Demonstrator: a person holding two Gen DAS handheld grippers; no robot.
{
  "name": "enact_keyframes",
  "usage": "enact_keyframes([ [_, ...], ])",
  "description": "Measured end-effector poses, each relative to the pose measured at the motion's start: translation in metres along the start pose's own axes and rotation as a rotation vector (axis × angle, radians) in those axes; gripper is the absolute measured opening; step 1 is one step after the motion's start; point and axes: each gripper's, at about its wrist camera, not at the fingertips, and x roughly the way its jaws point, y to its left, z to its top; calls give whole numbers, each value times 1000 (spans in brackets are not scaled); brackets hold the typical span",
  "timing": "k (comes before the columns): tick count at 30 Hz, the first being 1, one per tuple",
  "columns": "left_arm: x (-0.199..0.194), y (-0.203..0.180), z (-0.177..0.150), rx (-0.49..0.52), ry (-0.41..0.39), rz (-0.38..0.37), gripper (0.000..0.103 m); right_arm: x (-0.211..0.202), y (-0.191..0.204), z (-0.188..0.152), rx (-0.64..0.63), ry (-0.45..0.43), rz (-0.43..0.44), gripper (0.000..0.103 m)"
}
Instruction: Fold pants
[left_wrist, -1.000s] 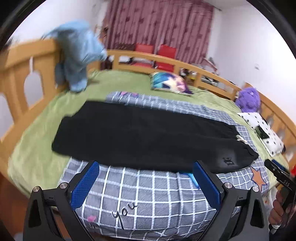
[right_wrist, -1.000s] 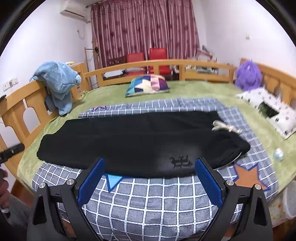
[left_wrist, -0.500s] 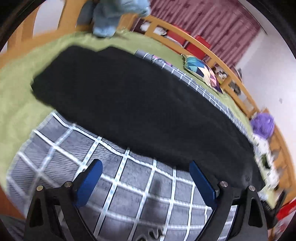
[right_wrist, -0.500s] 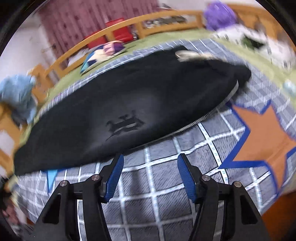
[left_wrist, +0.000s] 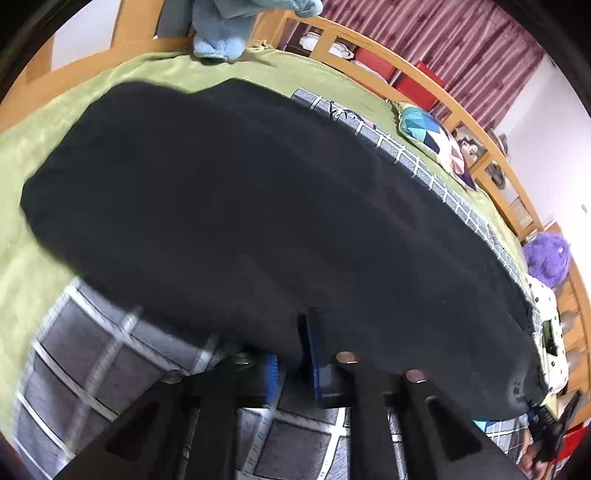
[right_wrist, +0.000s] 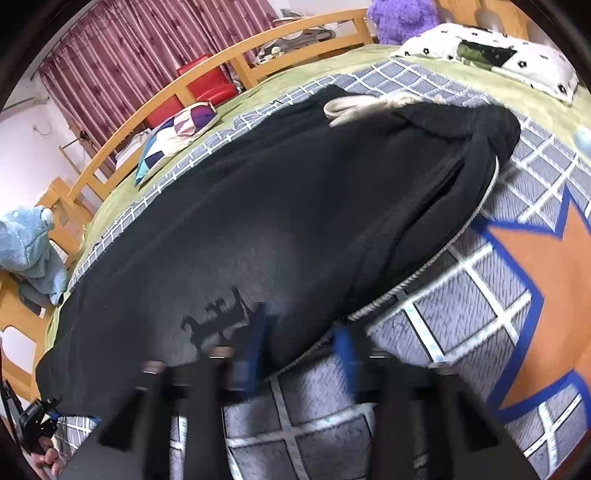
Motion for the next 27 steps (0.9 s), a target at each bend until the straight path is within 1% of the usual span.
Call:
enact_keyframes([
  [1,-5,-4,6,15,-12,-11,12,-4,5,6,-16,-3,15,20],
  [3,-15,-18,20,69,-43,-10,12,-13,19,19,-71,-26,9,19],
  [5,-23,-30,36,101,-73,-13,12,-20,35,38,-124,-47,9,19],
  [7,-28,-45,56,139,-104,-13,12,-24,45,55,-142,-62,30,18],
  [9,-27,-59,76,174,-140,5,12,-24,56,76,-158,-85,52,17],
  [11,-20,-72,99,197,-167,28,12,-22,66,95,-170,-107,60,17],
  [13,-12,-82,120,206,-188,35,12,-13,78,116,-190,-125,61,17],
  [15,0,-94,140,224,-218,51,12,4,92,140,-200,-131,65,17],
  [18,27,-112,173,247,-250,81,12,27,110,169,-220,-147,69,17],
  [20,46,-119,185,249,-241,88,12,51,123,193,-224,-150,47,17],
  [22,72,-124,195,255,-223,98,12,81,127,209,-202,-118,32,17],
  [23,83,-126,198,257,-215,98,14,99,126,216,-183,-93,29,18],
  [24,95,-127,198,262,-196,111,15,114,124,219,-166,-70,26,20],
  [25,106,-128,197,266,-159,132,15,132,122,222,-152,-31,13,25],
  [27,118,-128,191,274,-102,167,21,156,116,217,-137,41,-3,31],
])
